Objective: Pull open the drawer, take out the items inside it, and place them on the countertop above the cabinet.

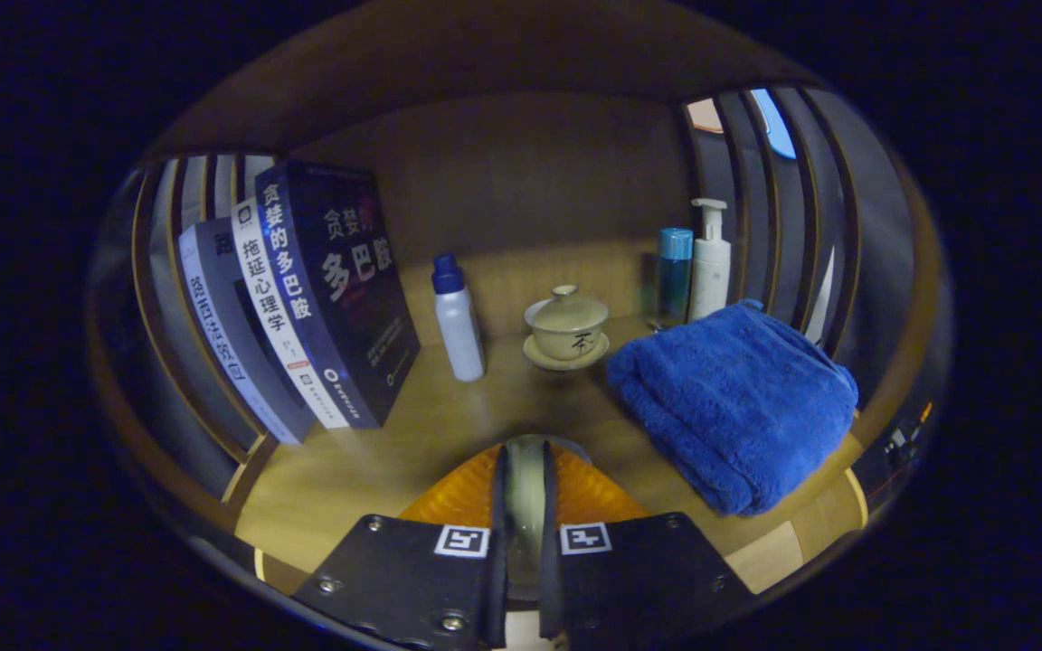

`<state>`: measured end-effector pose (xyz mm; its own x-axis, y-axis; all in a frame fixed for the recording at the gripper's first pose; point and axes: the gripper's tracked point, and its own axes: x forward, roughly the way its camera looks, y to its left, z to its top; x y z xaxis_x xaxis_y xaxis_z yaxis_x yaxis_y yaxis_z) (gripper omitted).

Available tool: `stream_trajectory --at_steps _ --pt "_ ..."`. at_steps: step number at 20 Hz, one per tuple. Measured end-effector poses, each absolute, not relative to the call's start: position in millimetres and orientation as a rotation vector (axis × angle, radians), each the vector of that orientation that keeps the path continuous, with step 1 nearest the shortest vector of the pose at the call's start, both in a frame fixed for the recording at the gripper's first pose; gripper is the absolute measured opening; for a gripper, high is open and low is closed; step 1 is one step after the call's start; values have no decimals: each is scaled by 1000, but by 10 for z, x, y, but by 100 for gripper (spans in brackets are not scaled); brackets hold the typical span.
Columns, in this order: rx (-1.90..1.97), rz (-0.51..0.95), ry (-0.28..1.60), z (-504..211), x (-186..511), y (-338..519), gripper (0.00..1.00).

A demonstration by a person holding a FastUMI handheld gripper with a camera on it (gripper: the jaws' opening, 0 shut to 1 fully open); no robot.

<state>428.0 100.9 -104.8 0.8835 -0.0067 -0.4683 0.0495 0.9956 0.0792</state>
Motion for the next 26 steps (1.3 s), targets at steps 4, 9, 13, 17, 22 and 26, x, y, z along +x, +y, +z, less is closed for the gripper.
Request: stream_trajectory --at_steps 4,9,13,17,22,26 --pt "82 -51 453 -1033 4369 967 15" --pt "37 -64 433 -1020 4311 926 48" --pt "35 -48 383 -854 4205 938 78" --pt "40 -1 273 -516 3997 1014 93" --pt "35 -4 134 -96 3491 976 93" --pt "13 -30 82 -6 2950 924 93"
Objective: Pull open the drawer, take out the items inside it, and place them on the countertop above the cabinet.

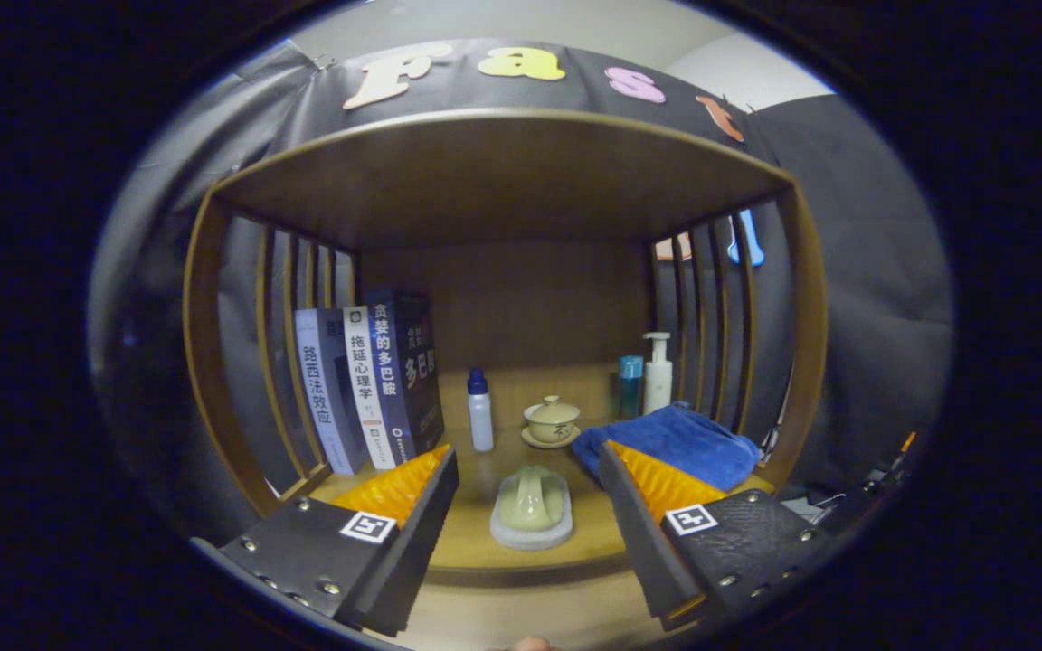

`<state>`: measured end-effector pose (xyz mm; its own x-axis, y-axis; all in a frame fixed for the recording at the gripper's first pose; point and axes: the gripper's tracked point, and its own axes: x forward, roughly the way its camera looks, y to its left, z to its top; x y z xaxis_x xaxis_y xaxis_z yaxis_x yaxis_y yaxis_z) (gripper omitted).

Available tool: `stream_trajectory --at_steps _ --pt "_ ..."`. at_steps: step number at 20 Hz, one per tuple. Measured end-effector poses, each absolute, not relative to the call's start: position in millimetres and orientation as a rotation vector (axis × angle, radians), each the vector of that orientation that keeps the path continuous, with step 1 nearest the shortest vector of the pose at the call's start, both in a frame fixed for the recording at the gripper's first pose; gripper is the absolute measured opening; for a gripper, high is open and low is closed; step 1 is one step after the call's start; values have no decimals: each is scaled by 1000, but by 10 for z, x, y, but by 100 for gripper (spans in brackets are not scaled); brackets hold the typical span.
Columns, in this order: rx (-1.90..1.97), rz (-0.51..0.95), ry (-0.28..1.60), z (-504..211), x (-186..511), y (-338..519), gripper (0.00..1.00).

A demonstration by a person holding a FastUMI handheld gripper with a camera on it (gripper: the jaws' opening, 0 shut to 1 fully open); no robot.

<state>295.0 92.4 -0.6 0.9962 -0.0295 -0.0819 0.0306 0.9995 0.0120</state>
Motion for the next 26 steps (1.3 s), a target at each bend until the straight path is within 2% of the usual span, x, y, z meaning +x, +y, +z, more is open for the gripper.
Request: stream_trajectory --at_steps 12,20,26 --pt "26 -41 -9 -330 1593 859 93" --pt "-40 -52 100 -914 1069 801 92" --pt "-1 -95 186 -1330 957 651 92"
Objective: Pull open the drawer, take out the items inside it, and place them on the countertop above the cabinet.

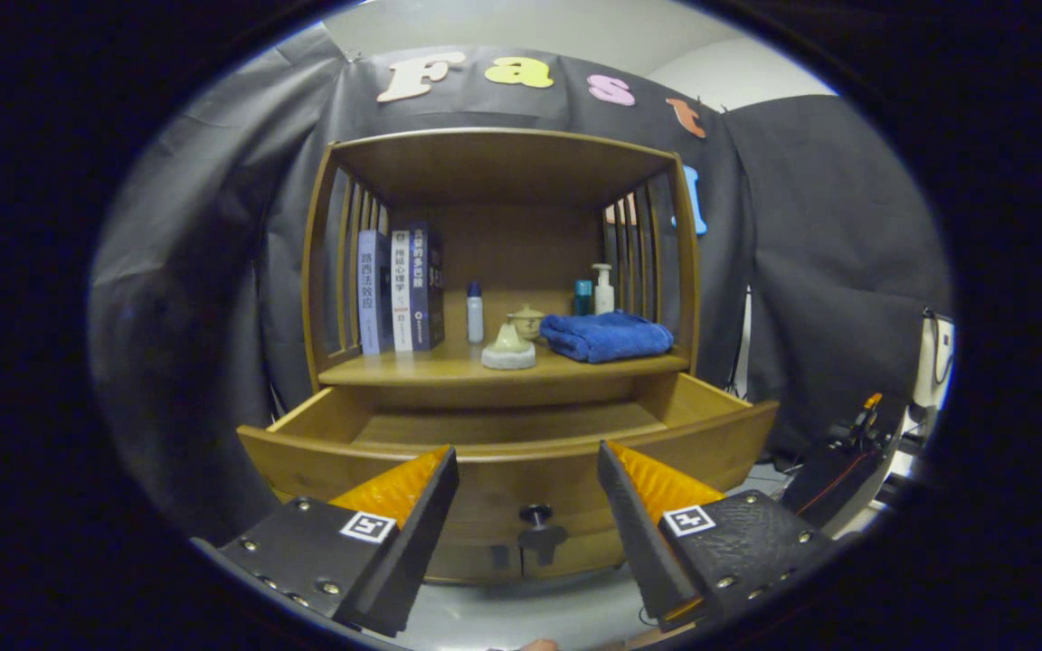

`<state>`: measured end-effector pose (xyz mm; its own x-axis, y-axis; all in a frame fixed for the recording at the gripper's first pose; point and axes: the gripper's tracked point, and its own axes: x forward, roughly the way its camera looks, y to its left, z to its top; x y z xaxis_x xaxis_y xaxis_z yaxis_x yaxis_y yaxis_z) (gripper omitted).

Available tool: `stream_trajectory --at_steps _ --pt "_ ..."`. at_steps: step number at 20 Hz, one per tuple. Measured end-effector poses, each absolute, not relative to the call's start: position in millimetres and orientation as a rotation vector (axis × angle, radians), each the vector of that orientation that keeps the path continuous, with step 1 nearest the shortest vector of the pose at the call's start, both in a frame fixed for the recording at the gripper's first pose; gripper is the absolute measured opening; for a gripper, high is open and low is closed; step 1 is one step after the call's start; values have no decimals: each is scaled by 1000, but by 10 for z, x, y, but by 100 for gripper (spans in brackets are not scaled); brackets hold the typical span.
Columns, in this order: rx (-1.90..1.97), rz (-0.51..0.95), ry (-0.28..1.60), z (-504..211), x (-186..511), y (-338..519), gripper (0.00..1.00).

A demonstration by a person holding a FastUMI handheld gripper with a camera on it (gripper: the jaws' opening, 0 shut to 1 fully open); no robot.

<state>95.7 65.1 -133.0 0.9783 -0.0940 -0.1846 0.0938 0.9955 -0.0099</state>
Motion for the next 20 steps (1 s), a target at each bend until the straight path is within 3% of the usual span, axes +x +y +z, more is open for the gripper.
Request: stream_trajectory --at_steps 8,11,20 --pt "34 -95 273 -1717 1094 627 92" --pt "38 -72 278 -1777 1197 678 100" --pt "33 8 303 -1924 1320 768 98"
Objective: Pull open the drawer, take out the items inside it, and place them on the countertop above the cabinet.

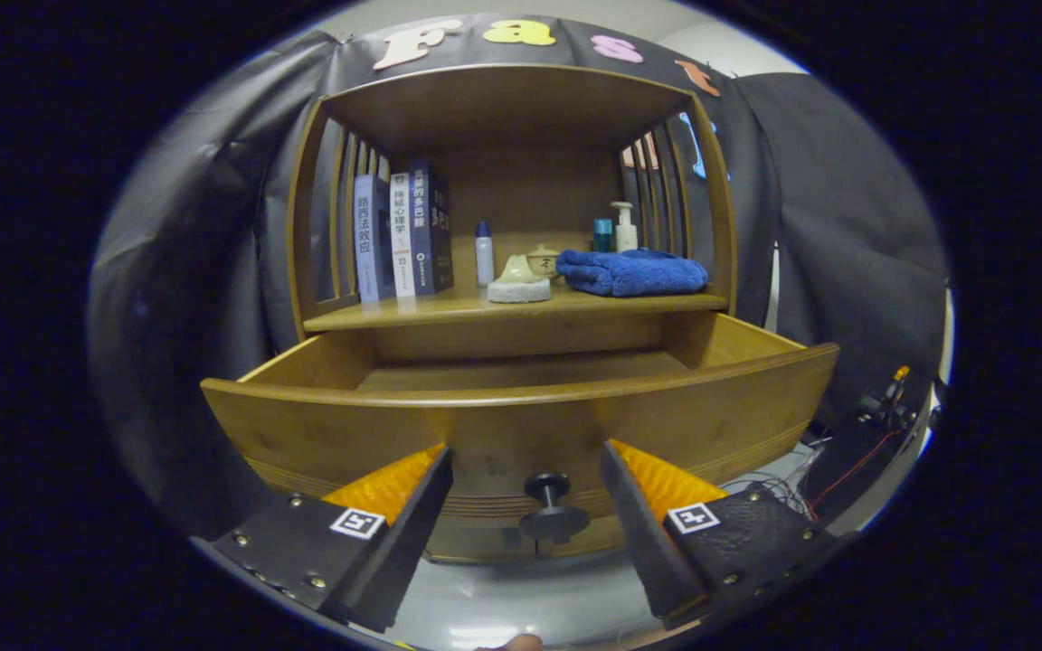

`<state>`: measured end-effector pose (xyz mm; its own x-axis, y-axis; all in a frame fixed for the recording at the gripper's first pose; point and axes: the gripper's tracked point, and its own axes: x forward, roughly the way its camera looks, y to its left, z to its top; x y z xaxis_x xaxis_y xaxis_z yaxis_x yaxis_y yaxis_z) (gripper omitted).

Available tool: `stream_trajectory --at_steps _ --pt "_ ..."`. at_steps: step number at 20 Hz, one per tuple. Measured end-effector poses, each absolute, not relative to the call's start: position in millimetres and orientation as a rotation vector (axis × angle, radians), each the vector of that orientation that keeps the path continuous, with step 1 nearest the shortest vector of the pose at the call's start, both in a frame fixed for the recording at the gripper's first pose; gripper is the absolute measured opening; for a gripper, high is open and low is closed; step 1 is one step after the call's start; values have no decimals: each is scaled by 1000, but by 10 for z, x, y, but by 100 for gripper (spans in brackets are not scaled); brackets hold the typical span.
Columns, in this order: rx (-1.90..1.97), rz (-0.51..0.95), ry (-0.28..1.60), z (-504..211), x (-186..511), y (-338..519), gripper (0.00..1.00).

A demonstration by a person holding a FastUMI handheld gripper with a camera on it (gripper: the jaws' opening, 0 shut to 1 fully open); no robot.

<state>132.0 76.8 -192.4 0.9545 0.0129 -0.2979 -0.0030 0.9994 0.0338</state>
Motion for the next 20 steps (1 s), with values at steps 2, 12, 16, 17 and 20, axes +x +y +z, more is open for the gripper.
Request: stream_trajectory --at_steps 2,12,16,17,20 --pt "38 31 304 -1917 1338 767 98" --pt "76 42 310 -1905 1525 768 99" --pt "86 40 314 -1905 1608 771 98" --pt "84 39 317 -1911 1632 770 98" --pt "93 35 319 -1915 1687 762 98"
